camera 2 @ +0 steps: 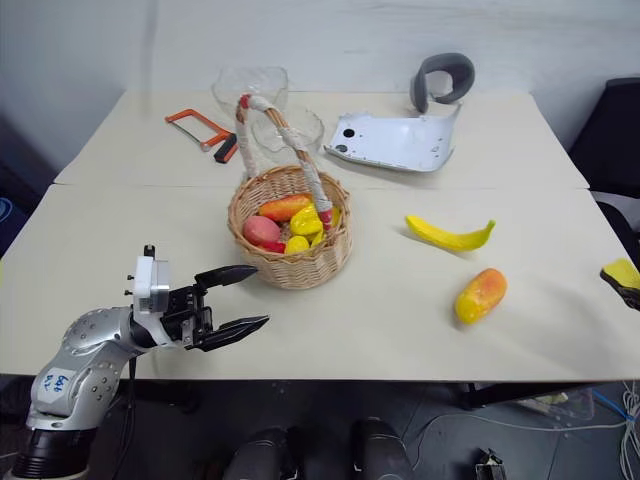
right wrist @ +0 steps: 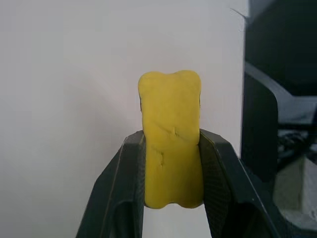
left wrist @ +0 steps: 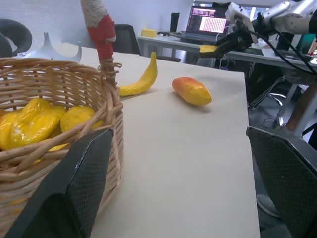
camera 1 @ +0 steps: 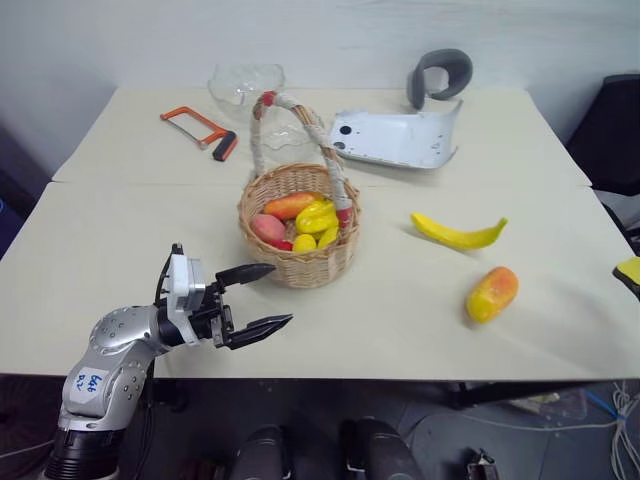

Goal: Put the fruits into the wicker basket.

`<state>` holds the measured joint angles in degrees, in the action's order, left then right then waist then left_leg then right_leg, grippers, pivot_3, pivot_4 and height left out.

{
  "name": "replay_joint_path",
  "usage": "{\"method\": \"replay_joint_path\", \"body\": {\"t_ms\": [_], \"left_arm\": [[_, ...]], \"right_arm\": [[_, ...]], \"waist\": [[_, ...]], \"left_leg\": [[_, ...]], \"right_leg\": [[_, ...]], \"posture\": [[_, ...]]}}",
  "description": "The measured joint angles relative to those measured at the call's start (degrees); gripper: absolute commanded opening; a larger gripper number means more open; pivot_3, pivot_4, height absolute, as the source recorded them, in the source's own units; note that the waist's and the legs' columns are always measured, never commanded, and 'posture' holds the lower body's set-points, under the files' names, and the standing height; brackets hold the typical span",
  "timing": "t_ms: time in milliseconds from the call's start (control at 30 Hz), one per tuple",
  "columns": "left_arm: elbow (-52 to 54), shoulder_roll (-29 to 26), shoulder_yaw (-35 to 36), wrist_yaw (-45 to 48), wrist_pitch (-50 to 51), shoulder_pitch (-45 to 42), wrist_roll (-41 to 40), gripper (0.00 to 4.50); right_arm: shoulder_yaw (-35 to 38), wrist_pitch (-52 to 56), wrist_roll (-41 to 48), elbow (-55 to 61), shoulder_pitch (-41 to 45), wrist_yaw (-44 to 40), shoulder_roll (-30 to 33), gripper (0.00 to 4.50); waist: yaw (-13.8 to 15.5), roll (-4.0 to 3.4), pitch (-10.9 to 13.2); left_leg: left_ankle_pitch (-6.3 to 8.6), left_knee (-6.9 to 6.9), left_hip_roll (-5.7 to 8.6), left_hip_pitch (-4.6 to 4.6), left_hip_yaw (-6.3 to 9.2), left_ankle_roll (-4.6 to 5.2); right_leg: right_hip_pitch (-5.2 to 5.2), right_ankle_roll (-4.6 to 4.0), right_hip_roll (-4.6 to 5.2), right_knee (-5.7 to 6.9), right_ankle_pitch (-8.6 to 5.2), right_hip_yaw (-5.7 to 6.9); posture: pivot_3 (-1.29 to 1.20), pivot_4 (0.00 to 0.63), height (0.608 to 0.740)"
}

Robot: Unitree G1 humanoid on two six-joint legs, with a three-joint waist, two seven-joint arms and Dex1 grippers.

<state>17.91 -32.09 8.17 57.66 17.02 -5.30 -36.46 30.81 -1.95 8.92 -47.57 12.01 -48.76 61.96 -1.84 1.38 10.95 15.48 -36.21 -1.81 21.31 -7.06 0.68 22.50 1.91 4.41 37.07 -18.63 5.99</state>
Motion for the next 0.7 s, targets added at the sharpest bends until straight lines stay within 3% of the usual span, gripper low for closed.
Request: {"method": "replay_joint_path", "body": {"t_ms": [167,300,400,567,633,700], "left_arm": [[0.36,-0.32,-0.23,0.76,0.02,0.72,-0.08,4.50],[-0.26,-0.45,-0.31,1.34,-0.06,-0.32,-0.07,4.50],[-0.66,-0.78,-0.24,2.00,-0.24,-0.88,-0.06,4.50],[-1.31,-2.24,0.93,1.90,-0.20,-1.04,-0.06,4.50],[-2.62,-2.44,0.96,2.21,-0.23,-1.03,-0.06,4.50],[-3.77,-2.62,0.80,2.73,-0.24,-1.48,-0.02,4.50]], "right_arm": [[-1.47,-1.59,1.92,-4.27,1.24,-5.26,0.00,3.36],[0.07,0.21,5.15,1.09,-2.57,-8.64,0.30,4.46],[3.67,4.17,6.25,9.95,-8.46,-8.42,1.41,4.46],[13.60,39.53,19.63,44.06,-13.53,-0.44,1.21,4.46],[12.58,54.33,23.45,54.72,-11.02,6.65,-0.82,4.46],[11.34,68.82,26.66,61.66,-2.61,16.43,-8.65,4.46]], "waist": [[0.24,-0.08,-0.03],[0.57,-0.08,-0.03],[1.30,-0.19,-0.06],[1.14,-0.25,-0.09],[1.14,-0.17,-0.10],[1.06,-0.02,-0.08]], "left_leg": [[-0.09,0.08,-0.03,-0.05,0.00,-0.20],[-0.07,0.06,-0.02,0.01,0.05,-0.18],[-0.02,0.07,-0.01,0.03,0.05,-0.19],[0.14,0.15,-0.21,0.02,0.19,-0.07],[0.14,0.17,-0.24,0.03,0.22,-0.08],[0.14,0.13,-0.26,0.13,0.25,-0.09]], "right_leg": [[-0.02,0.03,-0.06,-0.01,-0.03,-0.07],[-0.03,0.05,-0.04,-0.05,-0.03,-0.05],[-0.01,0.09,-0.02,-0.10,-0.06,-0.06],[0.02,0.06,-0.12,-0.09,-0.07,-0.06],[0.02,0.04,-0.12,-0.08,-0.08,-0.05],[0.06,0.02,-0.12,-0.12,-0.08,-0.05]], "posture": [[0.00,0.150,0.740],[0.00,0.150,0.740],[0.00,0.150,0.740],[0.00,0.150,0.740],[0.00,0.150,0.740],[0.00,0.150,0.740]]}}
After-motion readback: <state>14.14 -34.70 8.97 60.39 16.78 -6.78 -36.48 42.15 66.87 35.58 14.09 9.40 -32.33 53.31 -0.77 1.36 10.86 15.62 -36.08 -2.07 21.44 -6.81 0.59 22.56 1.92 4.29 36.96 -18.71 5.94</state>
